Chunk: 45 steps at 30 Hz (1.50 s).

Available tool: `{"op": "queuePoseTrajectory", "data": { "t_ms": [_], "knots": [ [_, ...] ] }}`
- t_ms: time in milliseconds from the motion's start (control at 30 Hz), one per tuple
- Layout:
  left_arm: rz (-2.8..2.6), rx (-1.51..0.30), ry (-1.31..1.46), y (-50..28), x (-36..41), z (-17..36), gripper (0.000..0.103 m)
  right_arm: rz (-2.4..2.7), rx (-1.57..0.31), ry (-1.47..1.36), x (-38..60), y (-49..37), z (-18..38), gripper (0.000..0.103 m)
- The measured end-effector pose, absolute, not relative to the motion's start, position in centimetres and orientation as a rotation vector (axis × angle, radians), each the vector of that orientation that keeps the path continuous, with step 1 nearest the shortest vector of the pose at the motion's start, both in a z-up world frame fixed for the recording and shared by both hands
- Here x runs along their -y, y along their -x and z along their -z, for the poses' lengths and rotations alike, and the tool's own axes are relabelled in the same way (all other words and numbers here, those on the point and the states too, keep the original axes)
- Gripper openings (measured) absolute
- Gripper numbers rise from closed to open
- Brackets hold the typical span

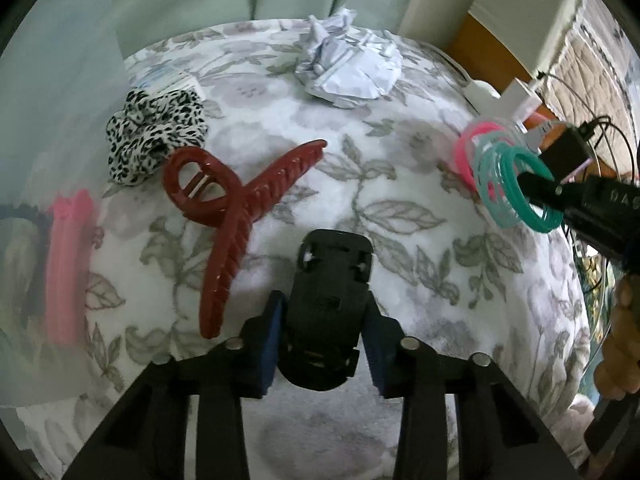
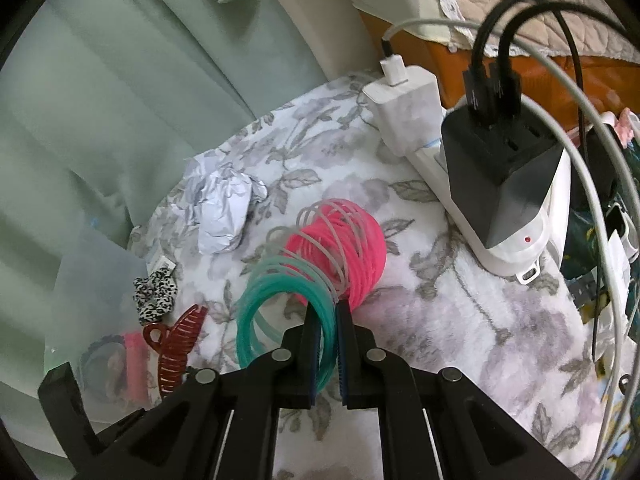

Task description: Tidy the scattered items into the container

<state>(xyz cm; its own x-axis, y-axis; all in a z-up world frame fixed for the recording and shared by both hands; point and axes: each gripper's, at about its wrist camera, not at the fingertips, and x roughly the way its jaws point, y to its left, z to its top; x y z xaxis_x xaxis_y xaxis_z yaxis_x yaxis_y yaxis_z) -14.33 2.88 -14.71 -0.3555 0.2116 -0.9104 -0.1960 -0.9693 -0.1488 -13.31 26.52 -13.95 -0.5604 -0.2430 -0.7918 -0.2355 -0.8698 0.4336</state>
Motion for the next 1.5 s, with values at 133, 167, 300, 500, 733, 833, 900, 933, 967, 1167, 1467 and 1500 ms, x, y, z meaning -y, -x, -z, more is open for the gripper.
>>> {"op": "queuePoseTrajectory", "data": {
  "t_ms": [133, 167, 300, 500, 733, 833, 900, 933, 967, 1167, 1467, 1500],
  "knots": [
    [-2.399, 0.014, 1.617, 14.3, -2.8, 14.7, 0.036, 2.672, 0.803, -1.500, -26.7, 13.5, 14.5, 0.012],
    [-2.398, 0.014, 1.619, 14.4, -2.8, 14.7, 0.036, 2.670, 0.810, -1.502, -26.9, 13.6, 14.6, 0.012],
    [-2.391, 0.024, 1.624, 14.4, -2.7, 14.6, 0.036, 2.669, 0.857, -1.501, -27.6, 14.1, 15.0, 0.013],
    [-2.393, 0.010, 1.622, 14.7, -3.1, 15.0, 0.036, 2.691, 0.932, -1.497, -28.4, 15.2, 15.4, 0.042],
    [-2.401, 0.023, 1.611, 15.1, -3.2, 15.2, 0.036, 2.713, 0.964, -1.519, -28.4, 16.5, 16.1, 0.045],
    [-2.408, 0.027, 1.606, 15.2, -3.2, 15.2, 0.035, 2.738, 0.959, -1.510, -28.3, 16.8, 16.2, 0.043],
    [-2.410, 0.038, 1.605, 15.2, -3.1, 15.2, 0.034, 2.750, 0.951, -1.507, -28.3, 16.6, 16.1, 0.035],
    [-2.411, 0.042, 1.604, 15.1, -3.0, 15.2, 0.034, 2.754, 0.950, -1.505, -28.4, 16.5, 16.1, 0.025],
    [-2.413, 0.044, 1.603, 15.1, -3.0, 15.2, 0.034, 2.759, 0.948, -1.503, -28.4, 16.4, 16.0, 0.021],
    [-2.425, 0.057, 1.578, 14.5, -2.8, 14.5, 0.034, 2.772, 0.917, -1.442, -27.9, 15.0, 14.1, 0.012],
    [-2.464, 0.108, 1.485, 12.2, -2.0, 11.1, 0.034, 2.792, 0.866, -1.327, -26.7, 12.7, 10.0, 0.012],
    [-2.469, 0.118, 1.472, 12.0, -1.9, 10.6, 0.034, 2.794, 0.859, -1.309, -26.5, 12.4, 9.2, 0.012]
  ]
}}
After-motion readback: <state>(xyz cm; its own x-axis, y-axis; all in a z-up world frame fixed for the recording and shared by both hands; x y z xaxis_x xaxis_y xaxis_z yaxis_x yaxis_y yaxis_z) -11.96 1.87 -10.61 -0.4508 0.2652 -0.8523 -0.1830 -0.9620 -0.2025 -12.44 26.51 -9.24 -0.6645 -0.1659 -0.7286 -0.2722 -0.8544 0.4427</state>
